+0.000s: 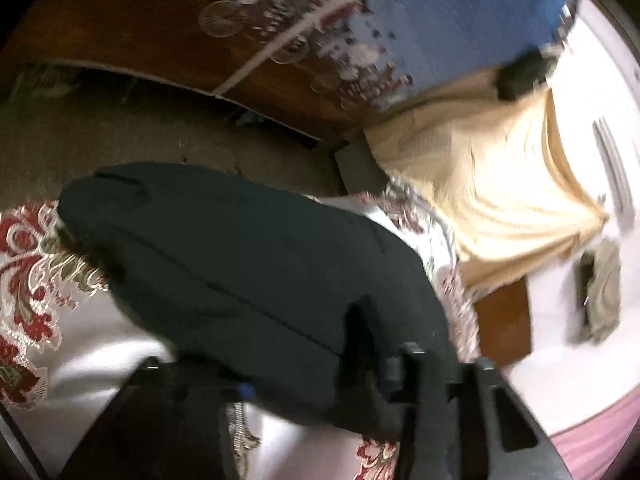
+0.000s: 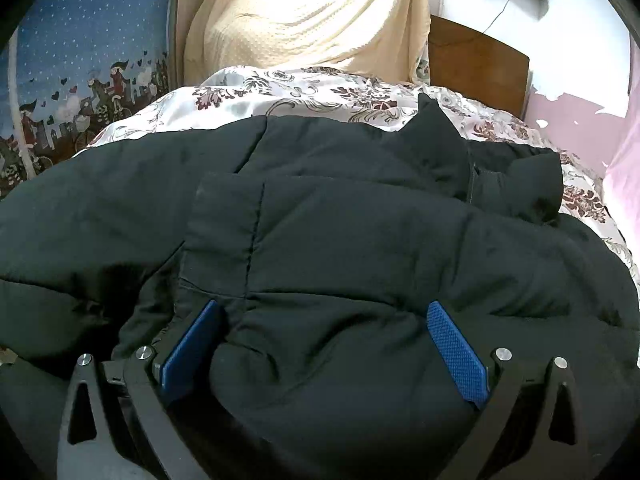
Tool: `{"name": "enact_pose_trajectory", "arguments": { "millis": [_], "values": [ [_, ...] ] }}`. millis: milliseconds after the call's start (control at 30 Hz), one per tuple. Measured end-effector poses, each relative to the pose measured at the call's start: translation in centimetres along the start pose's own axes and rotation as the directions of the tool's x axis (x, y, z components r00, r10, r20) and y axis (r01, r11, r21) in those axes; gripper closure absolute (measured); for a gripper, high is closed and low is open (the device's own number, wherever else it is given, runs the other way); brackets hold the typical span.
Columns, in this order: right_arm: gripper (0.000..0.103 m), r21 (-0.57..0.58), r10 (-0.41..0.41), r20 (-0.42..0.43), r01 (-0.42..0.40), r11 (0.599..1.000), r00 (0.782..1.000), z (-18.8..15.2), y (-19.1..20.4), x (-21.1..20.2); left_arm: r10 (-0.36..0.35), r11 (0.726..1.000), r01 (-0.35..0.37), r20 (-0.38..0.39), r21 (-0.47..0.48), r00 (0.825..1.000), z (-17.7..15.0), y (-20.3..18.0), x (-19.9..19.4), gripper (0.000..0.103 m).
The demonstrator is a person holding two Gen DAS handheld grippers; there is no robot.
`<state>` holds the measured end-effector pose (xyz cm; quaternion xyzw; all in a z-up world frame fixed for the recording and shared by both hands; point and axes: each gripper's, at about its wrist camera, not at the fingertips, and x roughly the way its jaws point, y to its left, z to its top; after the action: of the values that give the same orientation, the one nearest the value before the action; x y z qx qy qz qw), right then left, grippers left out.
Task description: Fold large clothes
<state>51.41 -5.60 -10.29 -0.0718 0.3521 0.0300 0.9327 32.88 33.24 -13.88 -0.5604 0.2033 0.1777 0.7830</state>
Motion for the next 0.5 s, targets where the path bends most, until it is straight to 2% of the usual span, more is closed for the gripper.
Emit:
{"name": "enact_pose_trajectory", "arguments": {
  "millis": [100, 200, 400, 500],
  "values": [
    [0.001, 0.000, 0.002, 0.000, -0.002, 1.000, 1.000, 0.0, -0.2, 0.0, -0.032, 0.999, 0.033, 0.033, -0.025, 0.999, 0.2, 0.3, -0.5, 0.088],
    [0.001, 0.000, 0.001, 0.000, -0.001, 1.000, 1.000, -0.1, -0.1, 0.0, -0.049, 0.999, 0.049, 0.064, 0.008, 0.997, 0.2, -0.2, -1.1, 0.093],
    [0.001, 0.003, 0.002, -0.001, -0.002, 1.000, 1.000, -0.1, -0.1, 0.0, -0.086, 0.989, 0.072, 0.110, 0.126, 0.990, 0.8, -3.2, -2.6, 0.096],
    [0.001, 0.012, 0.020, -0.015, -0.020, 1.000, 1.000, 0.2, -0.4, 0.3, -0.105, 0.971, 0.074, 0.124, 0.227, 0.987, 1.0, -6.1, -3.9, 0.096]
  ]
}}
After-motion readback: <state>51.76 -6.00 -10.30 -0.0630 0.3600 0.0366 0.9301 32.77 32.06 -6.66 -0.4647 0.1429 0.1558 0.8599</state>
